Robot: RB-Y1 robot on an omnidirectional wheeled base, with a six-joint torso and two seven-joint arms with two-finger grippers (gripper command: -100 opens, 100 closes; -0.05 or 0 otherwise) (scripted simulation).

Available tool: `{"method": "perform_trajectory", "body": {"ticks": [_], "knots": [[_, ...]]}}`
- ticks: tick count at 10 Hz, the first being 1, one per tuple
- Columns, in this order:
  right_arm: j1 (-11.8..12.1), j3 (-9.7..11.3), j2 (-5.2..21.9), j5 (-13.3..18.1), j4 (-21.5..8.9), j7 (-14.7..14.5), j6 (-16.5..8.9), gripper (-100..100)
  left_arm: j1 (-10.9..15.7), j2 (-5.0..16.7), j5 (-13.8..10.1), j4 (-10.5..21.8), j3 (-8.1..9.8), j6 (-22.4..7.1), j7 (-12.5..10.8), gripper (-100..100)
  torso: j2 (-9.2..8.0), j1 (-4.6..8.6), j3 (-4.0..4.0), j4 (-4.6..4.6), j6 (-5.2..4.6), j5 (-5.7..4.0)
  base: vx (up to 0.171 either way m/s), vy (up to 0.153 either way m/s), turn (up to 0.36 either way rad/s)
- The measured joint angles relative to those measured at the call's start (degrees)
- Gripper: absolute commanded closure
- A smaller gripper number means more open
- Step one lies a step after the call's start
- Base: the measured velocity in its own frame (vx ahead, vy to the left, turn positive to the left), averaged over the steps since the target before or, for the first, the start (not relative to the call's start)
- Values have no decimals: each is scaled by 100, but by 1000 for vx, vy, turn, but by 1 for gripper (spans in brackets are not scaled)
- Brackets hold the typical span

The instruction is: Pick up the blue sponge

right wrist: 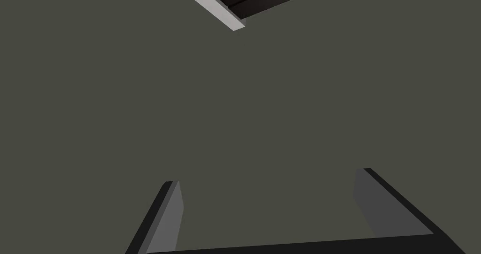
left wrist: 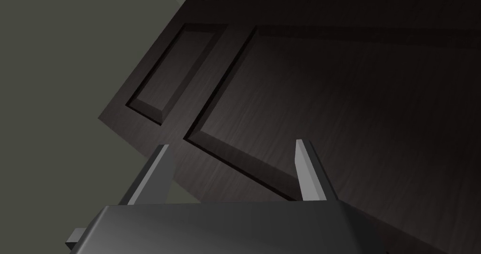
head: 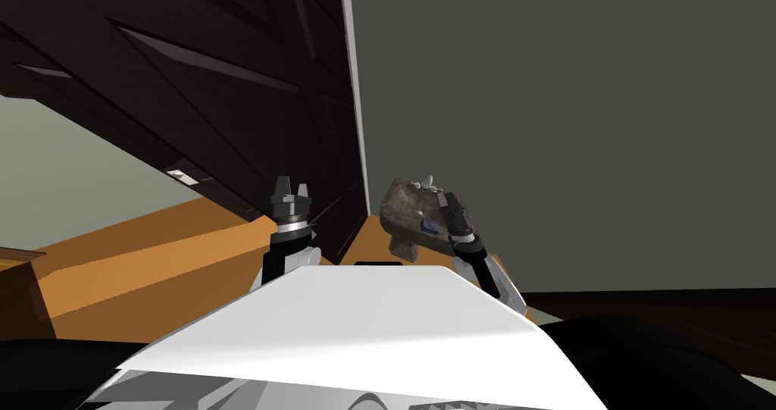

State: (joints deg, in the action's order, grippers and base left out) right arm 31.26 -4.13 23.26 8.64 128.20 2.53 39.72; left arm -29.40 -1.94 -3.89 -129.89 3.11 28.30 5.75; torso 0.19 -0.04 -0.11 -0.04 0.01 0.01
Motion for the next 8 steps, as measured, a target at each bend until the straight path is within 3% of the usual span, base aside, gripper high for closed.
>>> {"method": "perform_trajectory", "body": {"ticks": [8], "knots": [[0,-128,1326,345,-192,219,298,-100,0,0,0,0,0,0,0,0,4,-1,-3,-1,0,0,57,6,79]]}}
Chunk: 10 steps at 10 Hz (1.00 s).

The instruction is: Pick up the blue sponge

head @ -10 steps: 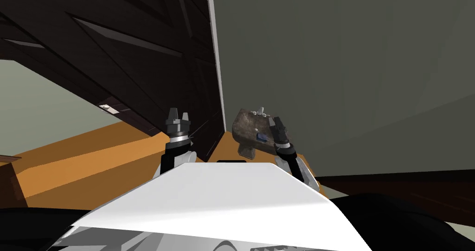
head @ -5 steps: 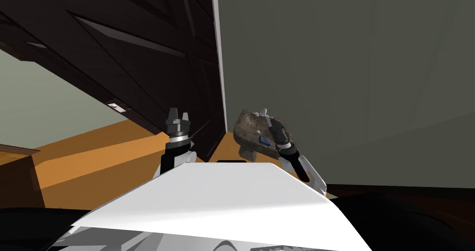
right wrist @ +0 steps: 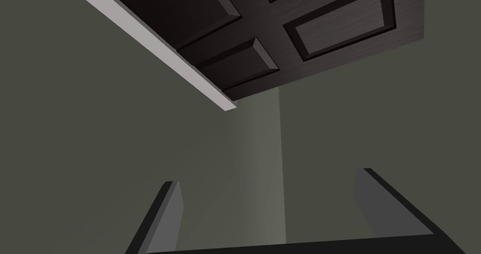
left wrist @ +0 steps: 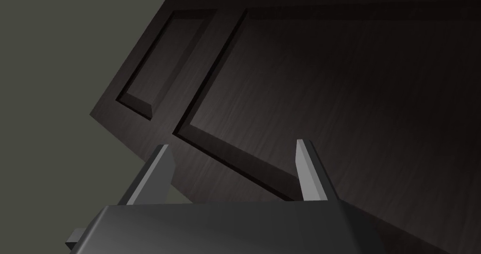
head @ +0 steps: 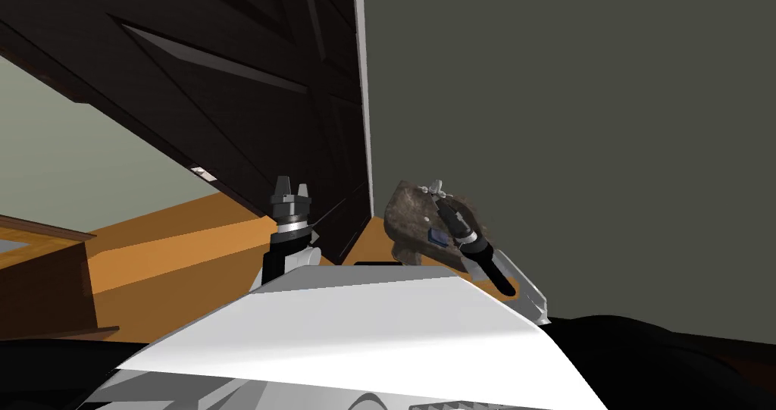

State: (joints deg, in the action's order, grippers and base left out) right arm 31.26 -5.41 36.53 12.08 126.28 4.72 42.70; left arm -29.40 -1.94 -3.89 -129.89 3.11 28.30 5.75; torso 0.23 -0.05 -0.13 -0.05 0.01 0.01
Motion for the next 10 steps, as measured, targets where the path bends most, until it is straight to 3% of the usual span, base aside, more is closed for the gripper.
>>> {"method": "perform_trajectory", "body": {"ticks": [10], "knots": [[74,-85,1645,431,-285,249,281,-100,0,0,0,0,0,0,0,0,-17,-3,9,3,-4,0,35,10,59]]}}
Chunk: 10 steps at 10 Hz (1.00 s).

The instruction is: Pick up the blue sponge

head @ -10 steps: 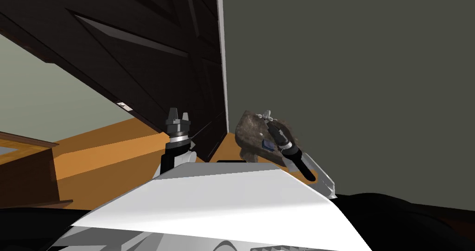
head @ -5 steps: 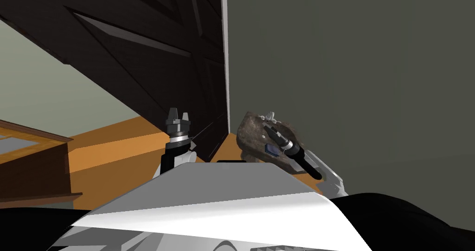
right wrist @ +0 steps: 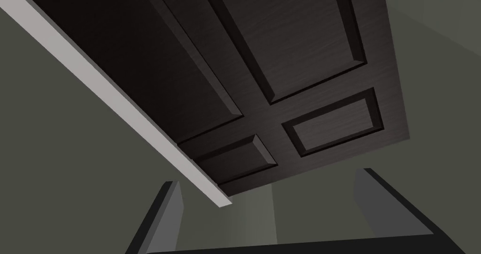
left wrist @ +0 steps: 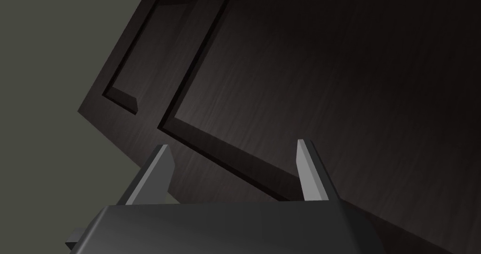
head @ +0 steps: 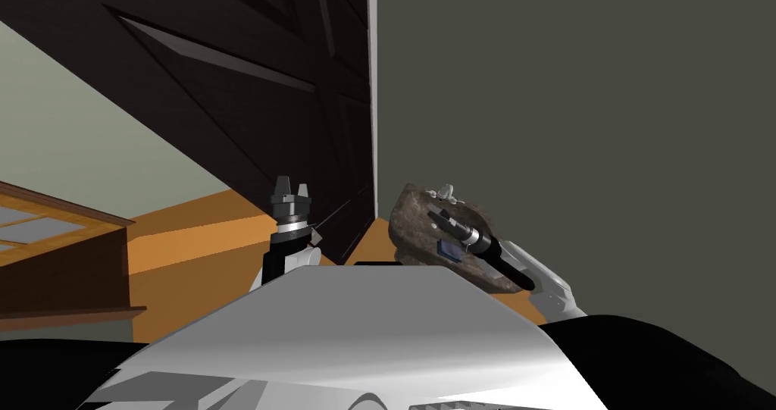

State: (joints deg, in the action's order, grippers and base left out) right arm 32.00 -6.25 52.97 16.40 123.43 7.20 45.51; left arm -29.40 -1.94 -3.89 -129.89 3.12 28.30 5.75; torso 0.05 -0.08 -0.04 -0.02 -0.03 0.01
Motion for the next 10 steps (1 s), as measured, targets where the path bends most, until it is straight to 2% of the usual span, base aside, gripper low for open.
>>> {"method": "perform_trajectory", "body": {"ticks": [6,8,10], "knots": [[60,17,1051,320,-307,160,115,-100,0,0,0,0,0,0,0,0,-6,1,4,2,1,0,2,9,22],[85,5,1190,334,-299,165,115,-100,0,0,0,0,0,0,0,0,-8,2,5,2,1,-1,2,21,78],[131,1,1491,423,-396,205,137,-100,0,0,0,0,0,0,0,0,-1,-10,1,1,-2,2,13,25,4]]}}
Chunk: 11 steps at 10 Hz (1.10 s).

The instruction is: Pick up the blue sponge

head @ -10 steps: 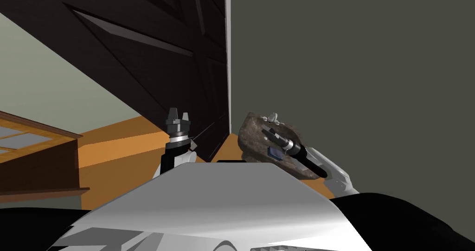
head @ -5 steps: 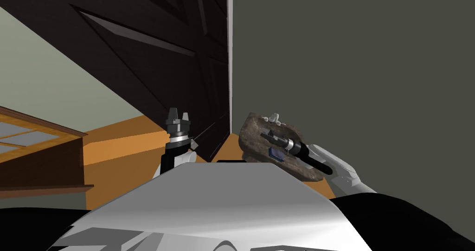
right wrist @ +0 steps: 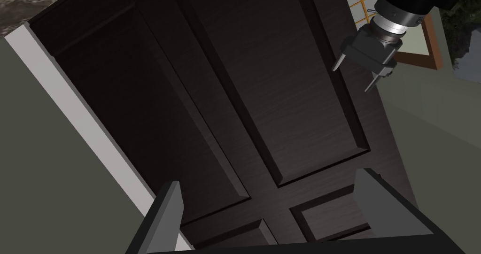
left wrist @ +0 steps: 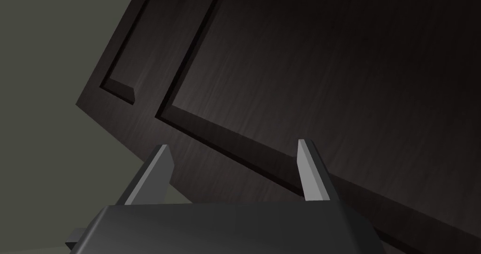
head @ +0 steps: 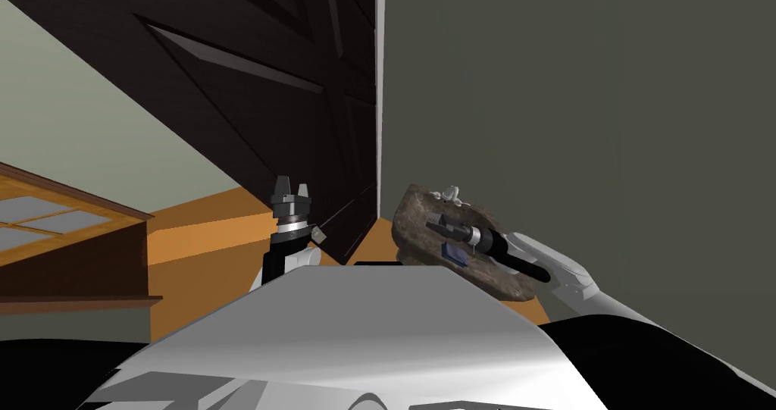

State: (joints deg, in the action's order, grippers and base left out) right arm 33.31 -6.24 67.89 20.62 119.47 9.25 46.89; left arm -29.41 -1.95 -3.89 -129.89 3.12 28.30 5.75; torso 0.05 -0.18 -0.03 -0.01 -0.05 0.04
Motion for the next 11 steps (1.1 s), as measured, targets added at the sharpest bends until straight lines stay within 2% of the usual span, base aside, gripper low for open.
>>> {"method": "perform_trajectory", "body": {"ticks": [2,4,5,8,9,11], "knots": [[-18,57,345,115,-109,72,-35,-100,1,0,0,0,0,0,0,0,-2,3,1,0,4,-1,40,60,177],[64,56,674,219,-260,93,15,-100,-1,0,0,0,-1,0,0,0,38,-23,-22,-9,4,5,101,85,95],[144,12,859,270,-305,135,7,-100,0,0,0,0,-1,0,0,0,28,-19,-17,-7,4,5,18,44,17],[193,63,1395,416,-468,223,-46,-100,1,0,0,0,0,0,0,0,-8,-3,4,2,1,1,-10,42,52],[146,171,1562,502,-587,244,-67,-100,1,0,0,0,0,0,0,0,-10,-6,5,2,3,0,-10,42,23],[270,122,1936,583,-664,319,-118,-100,1,0,0,0,-1,0,0,0,-11,-11,6,2,2,2,-10,55,33]]}}
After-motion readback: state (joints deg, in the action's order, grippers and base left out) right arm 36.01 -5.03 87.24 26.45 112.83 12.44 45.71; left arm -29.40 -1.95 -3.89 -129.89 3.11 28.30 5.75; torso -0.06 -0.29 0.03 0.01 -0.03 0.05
